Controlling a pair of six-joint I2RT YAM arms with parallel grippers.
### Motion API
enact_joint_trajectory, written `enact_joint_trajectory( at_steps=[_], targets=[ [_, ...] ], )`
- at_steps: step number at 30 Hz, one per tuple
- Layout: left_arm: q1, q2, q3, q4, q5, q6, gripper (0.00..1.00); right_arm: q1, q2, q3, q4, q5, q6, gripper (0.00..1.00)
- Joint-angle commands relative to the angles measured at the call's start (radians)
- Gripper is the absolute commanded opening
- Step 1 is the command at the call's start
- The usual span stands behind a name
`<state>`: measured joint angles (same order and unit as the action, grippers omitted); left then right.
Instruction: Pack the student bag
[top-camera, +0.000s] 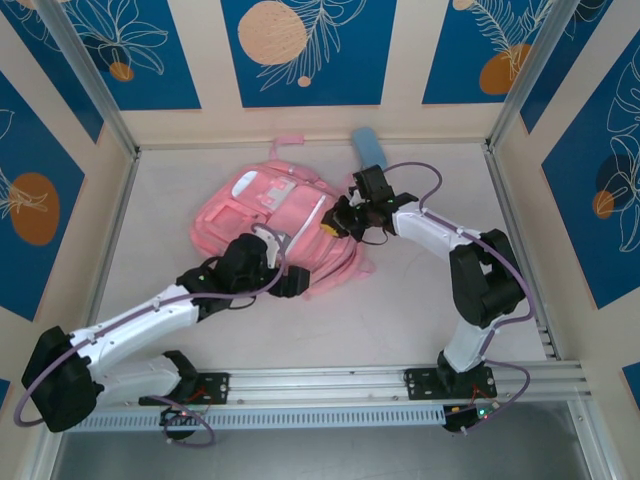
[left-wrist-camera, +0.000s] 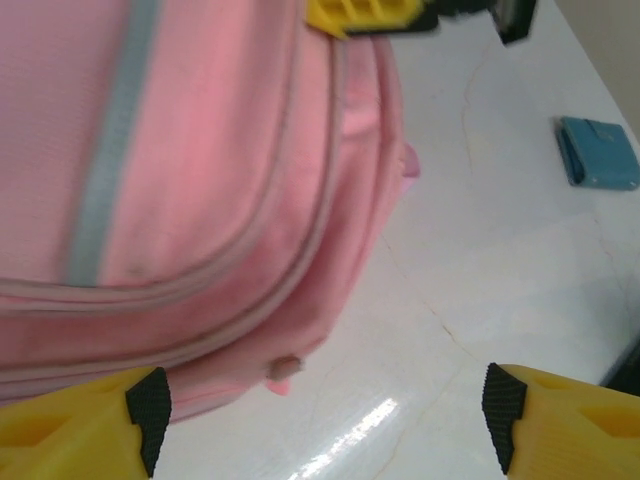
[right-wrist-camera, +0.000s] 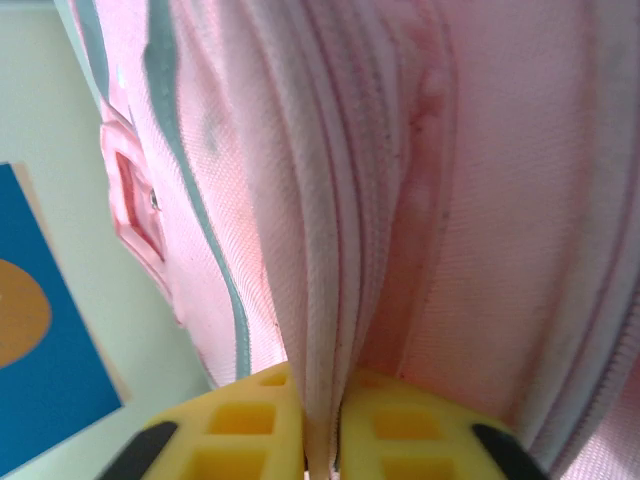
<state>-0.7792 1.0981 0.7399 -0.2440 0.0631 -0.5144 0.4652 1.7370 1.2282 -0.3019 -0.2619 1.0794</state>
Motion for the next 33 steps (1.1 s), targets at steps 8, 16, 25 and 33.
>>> enact_joint_trajectory(
  at_steps=[8, 16, 25, 33],
  targets=[
    [0.016, 0.134, 0.261, -0.33, -0.176, 0.265, 0.81, -0.037, -0.275, -0.092, -0.228, 0.211, -0.207, 0.61],
    [-0.012, 0.36, 0.462, -0.403, -0.179, 0.437, 0.66, -0.063, -0.445, -0.203, -0.289, 0.335, -0.209, 0.76],
    [-0.07, 0.594, 0.661, -0.493, -0.274, 0.398, 0.61, -0.094, -0.518, -0.277, -0.288, 0.373, -0.172, 0.77],
    [-0.084, 0.753, 0.774, -0.545, -0.366, 0.347, 0.59, -0.112, -0.559, -0.328, -0.259, 0.389, -0.154, 0.85]
  ],
)
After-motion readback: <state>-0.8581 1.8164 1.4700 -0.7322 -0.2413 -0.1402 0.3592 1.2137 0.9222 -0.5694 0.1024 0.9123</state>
